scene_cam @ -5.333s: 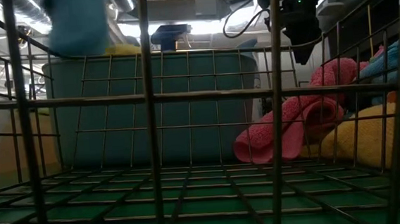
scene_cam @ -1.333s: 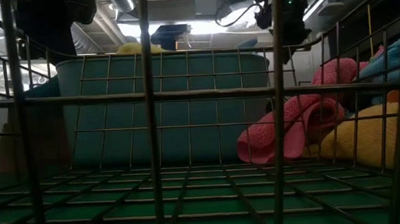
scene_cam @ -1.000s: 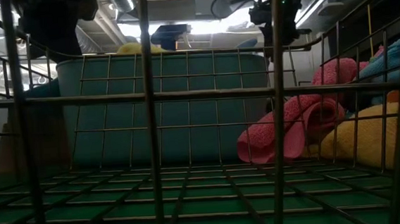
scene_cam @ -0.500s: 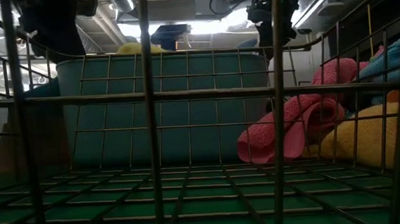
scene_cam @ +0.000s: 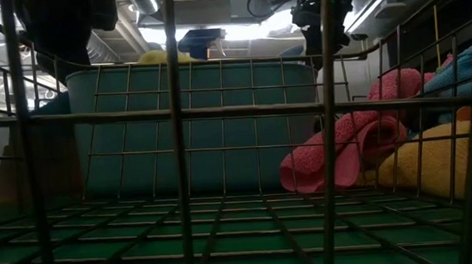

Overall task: Sort microfiber towel by color & place in baskets
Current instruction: Put the blue microfiber towel into the orange bin

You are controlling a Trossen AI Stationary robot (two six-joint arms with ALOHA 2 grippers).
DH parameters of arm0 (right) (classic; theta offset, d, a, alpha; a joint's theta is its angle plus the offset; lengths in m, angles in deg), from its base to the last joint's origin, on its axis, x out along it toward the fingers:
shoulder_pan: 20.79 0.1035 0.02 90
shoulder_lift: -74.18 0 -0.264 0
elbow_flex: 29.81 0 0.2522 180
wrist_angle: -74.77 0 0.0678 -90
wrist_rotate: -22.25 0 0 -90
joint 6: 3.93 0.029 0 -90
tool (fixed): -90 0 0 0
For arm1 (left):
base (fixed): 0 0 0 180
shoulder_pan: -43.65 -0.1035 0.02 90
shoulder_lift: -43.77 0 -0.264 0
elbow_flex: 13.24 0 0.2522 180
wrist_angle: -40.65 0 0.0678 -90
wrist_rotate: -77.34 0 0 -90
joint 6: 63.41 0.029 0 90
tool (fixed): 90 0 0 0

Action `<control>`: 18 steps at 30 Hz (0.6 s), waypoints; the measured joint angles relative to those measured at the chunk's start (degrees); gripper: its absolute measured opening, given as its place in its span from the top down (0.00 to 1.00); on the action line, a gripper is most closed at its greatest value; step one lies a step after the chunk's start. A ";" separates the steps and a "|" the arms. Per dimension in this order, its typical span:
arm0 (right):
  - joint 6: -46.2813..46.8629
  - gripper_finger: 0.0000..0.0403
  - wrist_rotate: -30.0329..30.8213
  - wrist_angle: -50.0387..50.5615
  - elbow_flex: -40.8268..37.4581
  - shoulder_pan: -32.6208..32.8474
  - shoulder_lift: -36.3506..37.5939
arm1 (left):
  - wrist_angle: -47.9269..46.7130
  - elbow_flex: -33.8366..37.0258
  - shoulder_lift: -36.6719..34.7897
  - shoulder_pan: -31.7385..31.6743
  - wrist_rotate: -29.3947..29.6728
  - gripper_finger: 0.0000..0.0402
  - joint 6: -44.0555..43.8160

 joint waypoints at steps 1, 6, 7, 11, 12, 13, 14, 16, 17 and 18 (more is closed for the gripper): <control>0.00 0.45 0.00 0.00 0.00 0.00 0.00 | -0.01 -0.01 0.00 0.00 -0.07 0.62 0.00; 0.01 0.45 0.00 -0.09 0.00 0.00 0.01 | -0.21 -0.01 -1.02 0.00 -0.54 0.78 0.00; 0.02 0.45 0.00 -0.09 0.00 0.01 0.00 | -0.28 -0.01 -1.45 0.00 -0.57 0.82 0.00; 0.02 0.45 0.00 -0.11 0.00 0.00 0.00 | -0.36 -0.01 -3.82 0.00 -0.67 0.96 -0.05; 0.00 0.45 0.00 -0.15 0.00 0.02 0.00 | -0.36 -0.01 -4.53 0.00 -0.69 0.98 -0.17; 0.02 0.45 0.00 -0.17 0.00 0.01 0.00 | -0.36 -0.01 -5.24 0.00 -0.69 0.98 -0.45; -0.02 0.45 0.00 -0.17 0.00 0.01 0.00 | -0.36 -0.01 -6.00 0.00 -0.69 0.98 -0.74; -0.62 0.45 0.07 -0.37 0.00 0.02 0.00 | -0.67 -0.01 -7.72 0.00 -0.74 0.98 -1.86; -1.04 0.45 0.07 -0.77 0.00 0.00 0.01 | -1.15 -0.01 -8.57 0.00 -1.24 0.98 -1.93; -1.18 0.45 0.07 -1.37 0.00 0.00 0.00 | -1.82 -0.01 -9.53 -0.01 -1.92 0.98 -1.95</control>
